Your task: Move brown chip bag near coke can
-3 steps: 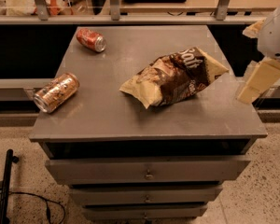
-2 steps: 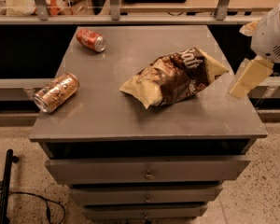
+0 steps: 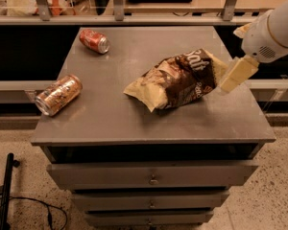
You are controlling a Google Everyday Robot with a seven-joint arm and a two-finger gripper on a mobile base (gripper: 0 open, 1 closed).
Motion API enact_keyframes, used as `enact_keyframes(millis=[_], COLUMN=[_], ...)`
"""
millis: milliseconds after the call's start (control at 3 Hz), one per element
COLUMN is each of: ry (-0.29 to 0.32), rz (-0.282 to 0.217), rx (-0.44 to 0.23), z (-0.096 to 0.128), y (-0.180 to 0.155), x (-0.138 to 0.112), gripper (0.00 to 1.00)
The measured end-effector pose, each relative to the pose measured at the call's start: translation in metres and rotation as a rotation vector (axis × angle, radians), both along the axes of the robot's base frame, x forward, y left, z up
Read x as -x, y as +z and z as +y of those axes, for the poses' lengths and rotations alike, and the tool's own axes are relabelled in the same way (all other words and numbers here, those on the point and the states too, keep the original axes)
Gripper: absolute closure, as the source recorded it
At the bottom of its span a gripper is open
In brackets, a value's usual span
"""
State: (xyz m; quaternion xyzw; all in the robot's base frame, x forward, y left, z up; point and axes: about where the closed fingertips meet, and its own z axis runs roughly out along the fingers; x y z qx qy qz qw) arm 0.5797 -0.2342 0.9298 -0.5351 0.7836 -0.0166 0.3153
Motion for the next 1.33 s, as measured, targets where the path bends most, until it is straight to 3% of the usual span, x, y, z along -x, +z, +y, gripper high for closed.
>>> enact_keyframes(millis=[667,1333], ry=[0.037,0.078], rz=[-0.010,-0.030], rx=[-0.088,-0.080], z=[0.032,0.052], y=[-0.022,-0.028], x=[-0.044,-0.062], gripper=[0.00,0.41])
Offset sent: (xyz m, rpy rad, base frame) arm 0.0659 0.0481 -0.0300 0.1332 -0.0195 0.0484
